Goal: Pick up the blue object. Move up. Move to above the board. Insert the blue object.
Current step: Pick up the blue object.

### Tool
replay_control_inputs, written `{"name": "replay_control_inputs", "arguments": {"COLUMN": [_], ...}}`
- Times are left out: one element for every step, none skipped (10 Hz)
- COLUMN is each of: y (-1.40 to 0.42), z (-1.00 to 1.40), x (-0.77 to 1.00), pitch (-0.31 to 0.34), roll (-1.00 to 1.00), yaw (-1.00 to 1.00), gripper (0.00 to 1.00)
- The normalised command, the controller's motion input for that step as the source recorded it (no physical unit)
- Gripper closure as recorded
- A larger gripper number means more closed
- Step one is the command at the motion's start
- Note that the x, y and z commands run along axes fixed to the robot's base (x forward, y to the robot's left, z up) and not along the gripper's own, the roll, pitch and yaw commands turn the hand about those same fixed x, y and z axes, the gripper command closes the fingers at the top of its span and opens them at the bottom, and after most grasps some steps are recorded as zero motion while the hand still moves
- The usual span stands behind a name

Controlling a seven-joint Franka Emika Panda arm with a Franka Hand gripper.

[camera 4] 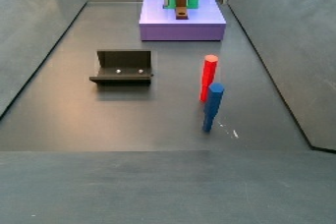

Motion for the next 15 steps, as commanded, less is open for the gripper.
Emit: {"name": "replay_control_inputs", "arguments": {"y": [0.45, 0.69, 0.74, 0.73, 0.72, 0.71, 0.69, 0.51, 0.29, 0.19, 0.0, 0.03, 0.15, 0.0, 0.0], "z": [-0.52, -0.65, -0.67, -0.65, -0.61, -0.59, -0.45, -0.36, -0.37, -0.37, -0.23, -0.23, -0.18, 0.0, 0.0], "x": [0.0, 0.0, -0.01, -0.08, -0.15, -0.18, -0.24, -0.21, -0.13, -0.06, 0.0, 0.0, 0.0, 0.0, 0.0], "pitch": [0.001, 0.0, 0.0, 0.0, 0.0, 0.0, 0.0, 0.0, -0.003, 0.0, 0.0, 0.0, 0.014, 0.0, 0.0], "roll": [0.11, 0.08, 0.09, 0.09, 0.09, 0.1, 0.07, 0.07, 0.16, 0.09, 0.0, 0.0, 0.03, 0.01, 0.0], "yaw": [-0.15, -0.21, -0.22, -0.22, -0.23, -0.22, -0.21, -0.14, -0.08, -0.08, -0.05, -0.05, 0.0, 0.0, 0.0], "gripper": [0.0, 0.0, 0.0, 0.0, 0.0, 0.0, 0.0, 0.0, 0.0, 0.0, 0.0, 0.0, 0.0, 0.0, 0.0]}}
